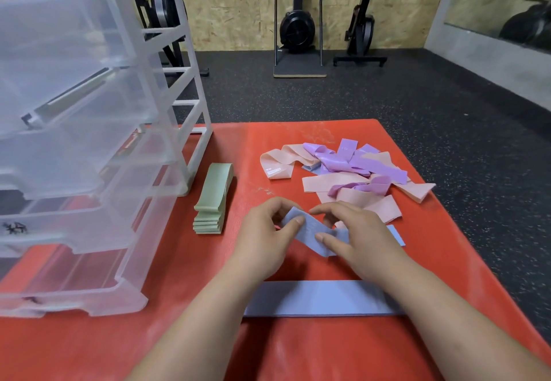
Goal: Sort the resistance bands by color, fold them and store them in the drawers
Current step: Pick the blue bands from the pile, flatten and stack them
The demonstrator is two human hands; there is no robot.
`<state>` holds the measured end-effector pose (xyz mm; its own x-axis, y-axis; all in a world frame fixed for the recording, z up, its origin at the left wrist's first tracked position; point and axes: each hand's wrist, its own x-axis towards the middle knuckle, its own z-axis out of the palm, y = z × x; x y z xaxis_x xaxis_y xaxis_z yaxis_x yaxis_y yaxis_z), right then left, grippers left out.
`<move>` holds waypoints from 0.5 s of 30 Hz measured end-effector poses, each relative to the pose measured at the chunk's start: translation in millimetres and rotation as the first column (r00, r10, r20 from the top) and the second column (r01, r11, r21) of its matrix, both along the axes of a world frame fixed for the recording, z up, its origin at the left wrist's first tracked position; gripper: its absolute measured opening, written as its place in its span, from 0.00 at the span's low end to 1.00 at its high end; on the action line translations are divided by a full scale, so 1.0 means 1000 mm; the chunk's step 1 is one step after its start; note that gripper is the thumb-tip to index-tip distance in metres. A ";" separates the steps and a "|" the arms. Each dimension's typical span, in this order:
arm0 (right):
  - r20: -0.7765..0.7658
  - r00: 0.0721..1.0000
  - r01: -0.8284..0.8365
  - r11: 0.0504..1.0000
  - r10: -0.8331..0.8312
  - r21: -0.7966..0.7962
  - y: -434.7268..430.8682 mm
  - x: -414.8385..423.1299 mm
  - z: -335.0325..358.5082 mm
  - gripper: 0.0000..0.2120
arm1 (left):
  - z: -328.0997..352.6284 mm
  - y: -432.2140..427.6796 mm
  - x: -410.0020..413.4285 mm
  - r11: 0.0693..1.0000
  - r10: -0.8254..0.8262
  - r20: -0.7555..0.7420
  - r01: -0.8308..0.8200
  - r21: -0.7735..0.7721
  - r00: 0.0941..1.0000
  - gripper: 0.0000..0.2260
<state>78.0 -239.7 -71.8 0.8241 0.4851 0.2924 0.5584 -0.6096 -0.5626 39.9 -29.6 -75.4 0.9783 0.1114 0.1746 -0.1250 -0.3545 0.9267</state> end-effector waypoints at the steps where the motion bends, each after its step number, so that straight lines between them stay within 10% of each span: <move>1: -0.007 1.000 0.009 1.000 -0.009 -0.021 -0.001 0.001 -0.001 0.22 | 0.002 0.001 -0.001 0.999 0.028 0.030 -0.028 0.014 0.999 0.07; 15: -0.056 0.970 0.229 0.966 -0.237 -0.121 -0.078 0.013 0.026 0.16 | 0.012 0.037 -0.007 0.933 0.359 0.078 -0.355 -0.062 0.930 0.03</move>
